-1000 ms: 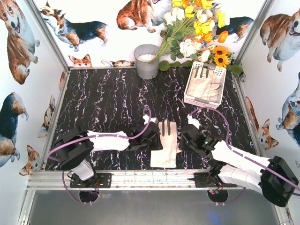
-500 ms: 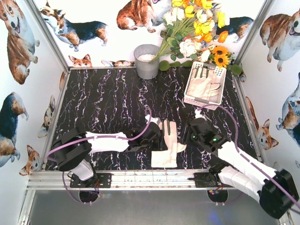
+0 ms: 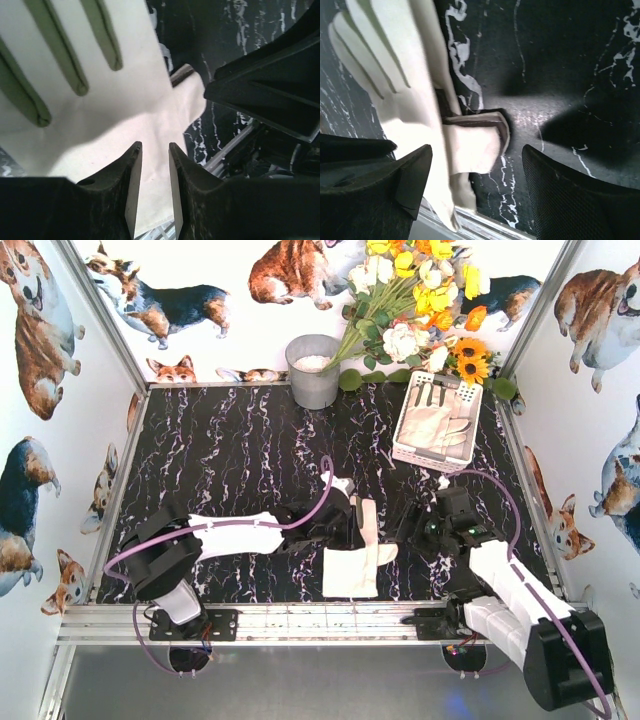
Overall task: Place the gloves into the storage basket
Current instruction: Pair the glove with the glove, then pick up the glove from the center of the board.
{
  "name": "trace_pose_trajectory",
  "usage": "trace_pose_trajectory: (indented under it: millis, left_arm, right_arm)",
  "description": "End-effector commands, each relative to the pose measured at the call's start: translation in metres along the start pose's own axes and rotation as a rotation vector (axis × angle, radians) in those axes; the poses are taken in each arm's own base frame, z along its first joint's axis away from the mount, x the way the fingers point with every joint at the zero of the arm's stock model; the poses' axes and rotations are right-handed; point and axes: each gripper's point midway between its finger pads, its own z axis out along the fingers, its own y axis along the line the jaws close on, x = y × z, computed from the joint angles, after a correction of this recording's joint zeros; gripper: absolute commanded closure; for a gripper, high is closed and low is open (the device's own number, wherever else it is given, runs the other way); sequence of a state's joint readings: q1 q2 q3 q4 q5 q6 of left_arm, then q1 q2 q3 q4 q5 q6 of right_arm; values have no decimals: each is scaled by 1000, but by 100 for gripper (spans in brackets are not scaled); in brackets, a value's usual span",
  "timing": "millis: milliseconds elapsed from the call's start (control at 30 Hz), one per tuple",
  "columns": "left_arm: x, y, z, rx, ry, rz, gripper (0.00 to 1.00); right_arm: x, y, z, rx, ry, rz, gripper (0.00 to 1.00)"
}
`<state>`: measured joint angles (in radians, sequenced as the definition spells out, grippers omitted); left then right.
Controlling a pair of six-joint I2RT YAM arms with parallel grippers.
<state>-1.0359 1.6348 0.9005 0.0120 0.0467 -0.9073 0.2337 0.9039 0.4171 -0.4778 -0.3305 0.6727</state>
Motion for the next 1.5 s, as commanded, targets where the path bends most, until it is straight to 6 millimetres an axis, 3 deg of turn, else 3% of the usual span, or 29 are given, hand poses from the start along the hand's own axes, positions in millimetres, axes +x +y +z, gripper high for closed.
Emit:
trace_pose_trajectory:
  millis: [0,167,267,400,700,867,1233,1367,1467]
  left_arm:
    - [-6,17,4,-24,-18,7,78]
    - [22,35,26,-30,75,-7,81]
    - [34,54,28,-66,83,-22,82]
    - [52,80,25,-121,108,-52,83]
    - [60,87,23,-124,103,-92,83]
    - [57,84,25,-119,104,-86,83]
    - [47,74,20,-95,68,-79,83]
    - [36,62,10,-64,37,-65,73]
    - [25,56,-8,-55,-2,-49,64]
  right_arm:
    - [-2,0,7,-46,2,-34,25]
    - [9,1,19,-100,60,-32,23]
    - [16,9,24,-167,107,-33,21]
    - [25,3,33,-160,155,-26,21]
    - [41,6,37,-139,205,-69,25]
    - [51,4,43,-131,226,-62,35]
    - [53,21,45,-210,251,-68,76]
    - [50,36,38,-267,268,-80,100]
    - [42,50,28,-307,245,-104,100]
